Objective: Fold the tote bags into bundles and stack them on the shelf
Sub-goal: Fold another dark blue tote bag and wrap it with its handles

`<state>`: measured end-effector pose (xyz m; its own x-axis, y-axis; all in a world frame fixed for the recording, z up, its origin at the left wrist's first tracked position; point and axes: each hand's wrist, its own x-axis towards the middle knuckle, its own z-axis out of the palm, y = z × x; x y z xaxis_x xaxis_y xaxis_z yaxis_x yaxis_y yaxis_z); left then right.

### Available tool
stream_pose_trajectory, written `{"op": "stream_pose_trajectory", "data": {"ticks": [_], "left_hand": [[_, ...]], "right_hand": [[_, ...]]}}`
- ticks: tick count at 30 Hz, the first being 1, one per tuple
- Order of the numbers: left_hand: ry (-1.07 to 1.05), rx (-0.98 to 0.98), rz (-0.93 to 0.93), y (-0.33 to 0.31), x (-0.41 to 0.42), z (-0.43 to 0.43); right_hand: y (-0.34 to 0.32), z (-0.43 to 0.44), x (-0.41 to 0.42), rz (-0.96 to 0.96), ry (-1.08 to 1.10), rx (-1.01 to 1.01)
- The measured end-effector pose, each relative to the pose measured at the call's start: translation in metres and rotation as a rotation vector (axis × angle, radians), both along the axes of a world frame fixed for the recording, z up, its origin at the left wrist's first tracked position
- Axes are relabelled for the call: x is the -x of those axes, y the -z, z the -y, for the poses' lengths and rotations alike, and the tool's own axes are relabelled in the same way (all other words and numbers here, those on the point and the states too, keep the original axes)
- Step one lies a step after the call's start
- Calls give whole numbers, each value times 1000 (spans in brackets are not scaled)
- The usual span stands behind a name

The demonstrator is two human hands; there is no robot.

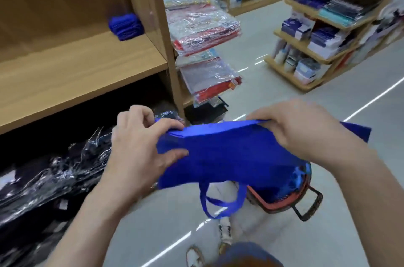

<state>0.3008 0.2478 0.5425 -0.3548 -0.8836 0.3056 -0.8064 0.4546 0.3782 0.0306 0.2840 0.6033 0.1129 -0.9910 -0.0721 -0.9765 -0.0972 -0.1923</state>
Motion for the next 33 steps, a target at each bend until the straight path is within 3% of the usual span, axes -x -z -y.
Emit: {"op": "stream_pose_trajectory", "data": {"ticks": [2, 4, 6, 9, 13, 17, 20, 23, 25, 28, 30, 32, 33], "left_hand": [[-60, 93, -64, -9, -13, -4], [-129, -59, -302, -18, -29, -4], [-256, -192, -562, -26, -50, -7], [-461, -182, -821, -40, -82, -14], [-590, -122, -992, -55, -116, -22], [-688, -59, -950, -70, -151, -30], [-760, -7, -881, -83, -180, -35], [-754, -115, -886, -93, -218, -39], [-729, -255, -835, -90, -252, -41], [-653, -520, -474, -70, -296, -32], [-470, -691, -266, -53, -307, -20], [-363, -669, -213, -33, -320, -4], [-406, -567, -227, -27, -330, 4]], "right_hand": [[-10, 14, -9, 21, -68, 81], [-13, 30, -14, 56, -110, 148], [-11, 49, -12, 51, -148, 124], [4, 83, -8, 80, -185, 26], [33, 119, -24, 243, -142, 2], [42, 150, -64, 465, -51, 63], [18, 171, -108, 833, -50, 5], [-26, 191, -165, 1021, -128, 40], [-55, 208, -211, 1035, -200, 220], [-88, 222, -287, 931, -359, 486], [-97, 225, -343, 816, -452, 585], [-95, 224, -398, 721, -520, 596], [-89, 224, -423, 666, -545, 567]]}}
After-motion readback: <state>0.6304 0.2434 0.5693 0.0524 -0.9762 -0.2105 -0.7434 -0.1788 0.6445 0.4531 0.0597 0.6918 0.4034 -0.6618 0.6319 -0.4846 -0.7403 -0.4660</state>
